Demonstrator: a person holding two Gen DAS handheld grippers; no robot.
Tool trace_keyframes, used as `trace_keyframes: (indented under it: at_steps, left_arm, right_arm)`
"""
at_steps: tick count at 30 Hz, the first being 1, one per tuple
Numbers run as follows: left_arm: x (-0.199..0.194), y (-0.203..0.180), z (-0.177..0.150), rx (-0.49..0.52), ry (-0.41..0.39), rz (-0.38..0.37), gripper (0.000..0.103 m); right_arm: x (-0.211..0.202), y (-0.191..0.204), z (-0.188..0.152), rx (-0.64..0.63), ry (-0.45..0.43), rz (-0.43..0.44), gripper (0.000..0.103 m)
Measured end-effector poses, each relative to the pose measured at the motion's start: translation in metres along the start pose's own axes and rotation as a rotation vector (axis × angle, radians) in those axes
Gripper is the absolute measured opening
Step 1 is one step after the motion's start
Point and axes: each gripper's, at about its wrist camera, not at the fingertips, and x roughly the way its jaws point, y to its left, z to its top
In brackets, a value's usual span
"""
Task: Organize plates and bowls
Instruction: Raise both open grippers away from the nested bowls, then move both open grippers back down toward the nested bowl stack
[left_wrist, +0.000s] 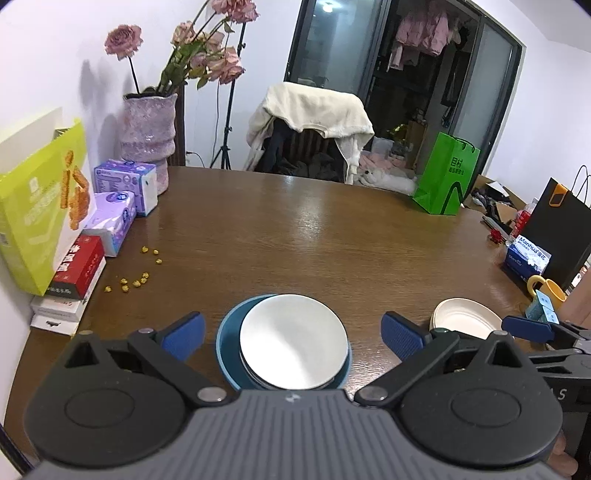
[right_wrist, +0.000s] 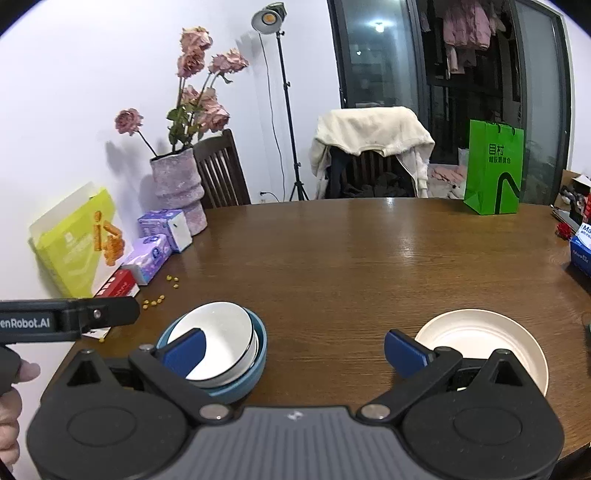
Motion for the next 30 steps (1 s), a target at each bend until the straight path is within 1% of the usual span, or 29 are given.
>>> trace_keyframes:
  at_steps: [8, 12, 18, 22, 25, 27, 30]
  left_arm:
    - [0.031, 0.023, 0.016, -0.008, 0.067, -0.036, 0.103]
    - [0.048, 0.029, 0.024, 0.013, 0.1, -0.034, 0.103]
    - [0.07, 0.041, 0.031, 0.028, 0.14, -0.072, 0.103]
    - [0.082, 0.049, 0.033, 0.054, 0.169, -0.111, 0.103]
    - [0.09, 0.053, 0.032, 0.08, 0.179, -0.14, 0.103]
    - [0.095, 0.054, 0.033, 0.072, 0.19, -0.146, 0.103]
    - [0.099, 0.053, 0.032, 0.065, 0.187, -0.145, 0.103]
  right_arm:
    - [0.032, 0.012, 0.011, 0.024, 0.039, -0.042, 0.103]
    - [0.048, 0.015, 0.015, 0.035, 0.061, -0.058, 0.103]
    - [0.071, 0.02, 0.021, 0.057, 0.095, -0.08, 0.103]
    - [0.083, 0.02, 0.023, 0.09, 0.114, -0.108, 0.103]
    - [0.09, 0.022, 0.023, 0.122, 0.135, -0.123, 0.102]
    - [0.094, 0.025, 0.021, 0.133, 0.144, -0.129, 0.102]
    - [0.097, 0.025, 0.018, 0.141, 0.164, -0.135, 0.102]
